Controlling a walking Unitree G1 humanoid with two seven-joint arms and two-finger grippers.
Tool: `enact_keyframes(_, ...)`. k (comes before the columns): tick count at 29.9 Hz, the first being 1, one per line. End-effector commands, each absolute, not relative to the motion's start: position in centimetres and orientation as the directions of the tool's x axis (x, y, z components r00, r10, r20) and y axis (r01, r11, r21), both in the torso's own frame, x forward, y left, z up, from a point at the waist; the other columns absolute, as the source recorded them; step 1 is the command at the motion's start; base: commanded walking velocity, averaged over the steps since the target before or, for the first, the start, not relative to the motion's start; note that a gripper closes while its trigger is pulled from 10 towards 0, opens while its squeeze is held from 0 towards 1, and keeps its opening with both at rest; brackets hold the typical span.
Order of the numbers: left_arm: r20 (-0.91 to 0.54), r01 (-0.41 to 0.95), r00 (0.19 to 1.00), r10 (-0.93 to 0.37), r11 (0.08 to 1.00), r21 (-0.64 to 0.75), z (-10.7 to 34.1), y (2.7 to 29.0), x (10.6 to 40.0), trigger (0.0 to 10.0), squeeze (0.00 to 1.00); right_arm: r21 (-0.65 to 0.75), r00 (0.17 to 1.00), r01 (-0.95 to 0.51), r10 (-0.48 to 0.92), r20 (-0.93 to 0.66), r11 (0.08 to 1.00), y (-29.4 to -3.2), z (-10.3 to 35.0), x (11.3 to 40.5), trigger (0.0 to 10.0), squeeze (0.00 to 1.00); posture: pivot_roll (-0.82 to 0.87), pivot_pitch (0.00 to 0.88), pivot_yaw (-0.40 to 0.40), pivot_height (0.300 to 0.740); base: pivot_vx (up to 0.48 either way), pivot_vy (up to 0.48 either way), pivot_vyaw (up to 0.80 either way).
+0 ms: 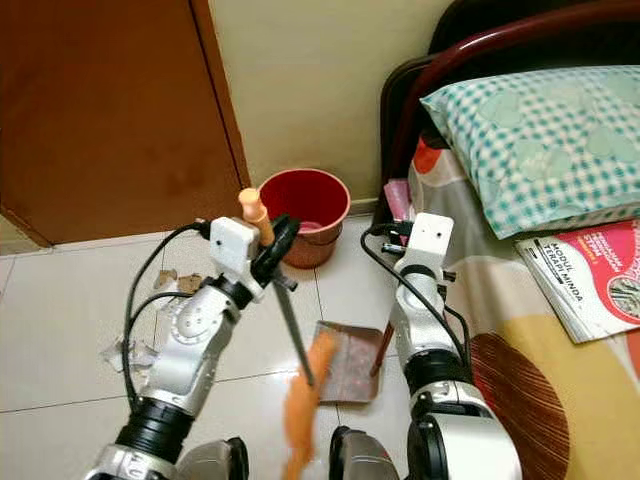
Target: Sweep floor
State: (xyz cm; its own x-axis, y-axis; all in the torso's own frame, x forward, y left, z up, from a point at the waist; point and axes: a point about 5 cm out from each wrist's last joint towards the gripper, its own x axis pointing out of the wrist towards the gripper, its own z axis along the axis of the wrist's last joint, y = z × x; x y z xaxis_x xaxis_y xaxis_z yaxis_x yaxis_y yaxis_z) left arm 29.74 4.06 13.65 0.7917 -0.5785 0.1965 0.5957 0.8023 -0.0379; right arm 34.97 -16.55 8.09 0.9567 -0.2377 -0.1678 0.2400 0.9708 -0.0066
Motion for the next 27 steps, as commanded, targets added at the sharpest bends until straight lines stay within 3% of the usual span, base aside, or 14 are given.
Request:
enact_keyframes(1, 0.264, 0.603, 0.785, -0.56, 0.788, -0.123, 14.8, 2.7, 29.1, 10.0, 0.0, -0.014, 0.94, 0.231, -0.227, -0.254, 0.973, -16.5, 6.2, 34.2, 10.0, 0.0, -0.01, 0.192, -0.02, 0.74, 0.0, 0.0, 0.0)
enact_keyframes(7, 0.317, 0.502, 0.837, -0.446, 0.857, -0.119, 16.6, 4.4, 30.0, 10.0, 0.0, -0.015, 0.944, 0.197, -0.194, -0.266, 0.98, -16.3, 6.2, 34.4, 10.0, 0.0, -0.01, 0.16, -0.027, 0.74, 0.0, 0.0, 0.0)
enact_keyframes(11, 0.342, 0.336, 0.893, -0.293, 0.939, -0.073, 17.0, 8.5, 30.5, 10.0, 0.0, -0.017, 0.945, 0.189, -0.187, -0.269, 0.982, -16.3, 6.2, 34.5, 10.0, 0.0, -0.01, 0.138, -0.027, 0.74, 0.0, 0.0, 0.0)
enact_keyframes(19, 0.446, 0.227, 0.884, -0.14, 0.962, -0.149, 21.5, 12.2, 30.9, 10.0, 0.0, -0.034, 0.942, 0.165, -0.167, -0.291, 0.986, -16.3, 5.8, 34.5, 10.0, 0.0, 0.01, 0.109, -0.034, 0.74, 0.0, 0.0, 0.0)
enact_keyframes(22, 0.461, 0.212, 0.88, -0.113, 0.963, -0.17, 22.3, 12.6, 31.1, 10.0, 0.0, -0.048, 0.938, 0.151, -0.158, -0.31, 0.987, -16.3, 5.6, 34.4, 10.0, 0.0, 0.02, 0.097, -0.038, 0.74, 0.0, 0.0, 0.0)
enact_keyframes(27, 0.429, 0.178, 0.894, -0.127, 0.981, -0.082, 21.2, 13.6, 31.0, 10.0, 0.0, -0.028, 0.944, 0.126, -0.128, -0.305, 0.992, -16.0, 5.8, 34.7, 10.0, 0.0, 0.01, 0.081, -0.035, 0.74, 0.0, 0.0, 0.0)
